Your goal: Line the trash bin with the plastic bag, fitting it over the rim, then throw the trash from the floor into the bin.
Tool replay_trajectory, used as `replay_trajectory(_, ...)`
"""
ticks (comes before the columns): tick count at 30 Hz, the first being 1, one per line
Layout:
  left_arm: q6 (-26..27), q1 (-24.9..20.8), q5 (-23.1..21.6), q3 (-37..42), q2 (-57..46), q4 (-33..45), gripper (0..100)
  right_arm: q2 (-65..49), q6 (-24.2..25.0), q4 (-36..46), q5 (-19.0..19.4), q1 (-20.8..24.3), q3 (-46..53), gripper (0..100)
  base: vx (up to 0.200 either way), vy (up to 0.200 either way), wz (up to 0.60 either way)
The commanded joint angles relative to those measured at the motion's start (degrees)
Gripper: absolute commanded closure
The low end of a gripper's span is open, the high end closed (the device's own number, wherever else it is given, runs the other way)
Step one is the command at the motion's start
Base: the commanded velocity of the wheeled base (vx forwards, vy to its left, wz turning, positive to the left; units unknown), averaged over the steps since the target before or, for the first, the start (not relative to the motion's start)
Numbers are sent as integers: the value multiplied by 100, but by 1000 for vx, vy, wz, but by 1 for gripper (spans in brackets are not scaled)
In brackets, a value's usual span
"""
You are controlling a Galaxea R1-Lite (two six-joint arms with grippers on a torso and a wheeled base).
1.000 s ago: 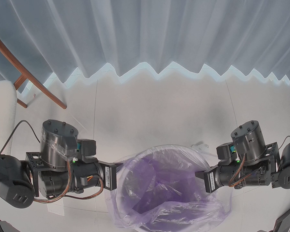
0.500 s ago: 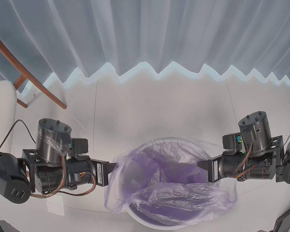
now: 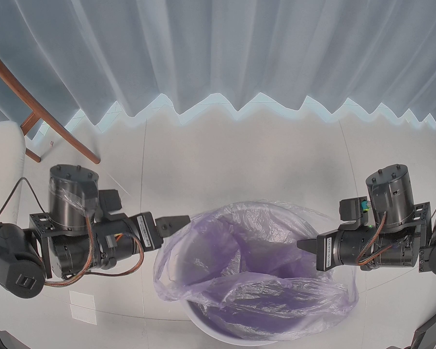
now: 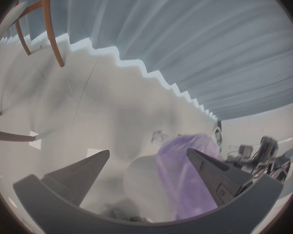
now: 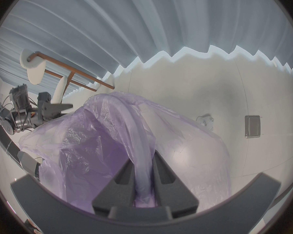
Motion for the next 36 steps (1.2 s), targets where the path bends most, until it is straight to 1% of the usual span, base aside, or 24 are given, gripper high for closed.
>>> replay_trajectory(1, -466, 23, -126, -195, -557, -467, 0, -35, 21, 16, 3, -72, 38, 100, 0, 0, 0)
replay_trajectory(3, -501, 5, -214, -168, -689, -450, 0, -26, 21, 25, -6, -72, 38, 100, 0, 0, 0)
replay_trajectory(6, -537, -267, -311, 139, -971, -248, 0, 0, -14, 25, -15, -72, 117, 100, 0, 0, 0)
replay_trajectory(8, -528, -478, -311, 262, -944, -177, 0, 0, -23, 25, -15, -63, 178, 100, 0, 0, 0)
replay_trajectory(11, -528, -610, -311, 218, -821, -212, 0, 9, -23, 25, -6, -63, 222, 100, 0, 0, 0)
replay_trajectory(13, -528, -610, -311, 218, -821, -212, 0, 9, -23, 25, -6, -63, 222, 100, 0, 0, 0)
replay_trajectory(16, -519, -856, -311, 166, -645, -204, 0, 0, -14, 42, -15, -72, 240, 100, 0, 0, 0)
replay_trajectory(17, -519, -856, -311, 166, -645, -204, 0, 0, -14, 42, -15, -72, 240, 100, 0, 0, 0)
replay_trajectory(20, -528, -1014, -285, 412, -610, -168, 0, 18, -23, 42, -24, -142, 240, 100, 0, 0, 0)
replay_trajectory(25, -519, -953, -276, 1027, -645, -151, 0, 44, -32, 42, -15, -195, 213, 100, 0, 0, 0)
replay_trajectory(27, -537, -838, -311, 1176, -637, -142, 0, 53, -32, 42, -15, -195, 240, 100, 0, 0, 0)
replay_trajectory(29, -572, -777, -320, 1159, -619, -142, 0, 62, -32, 34, -15, -195, 240, 100, 0, 0, 0)
replay_trajectory(36, -660, -830, -355, 869, -276, -212, 0, 79, -58, 34, -15, -186, 240, 100, 0, 0, 0)
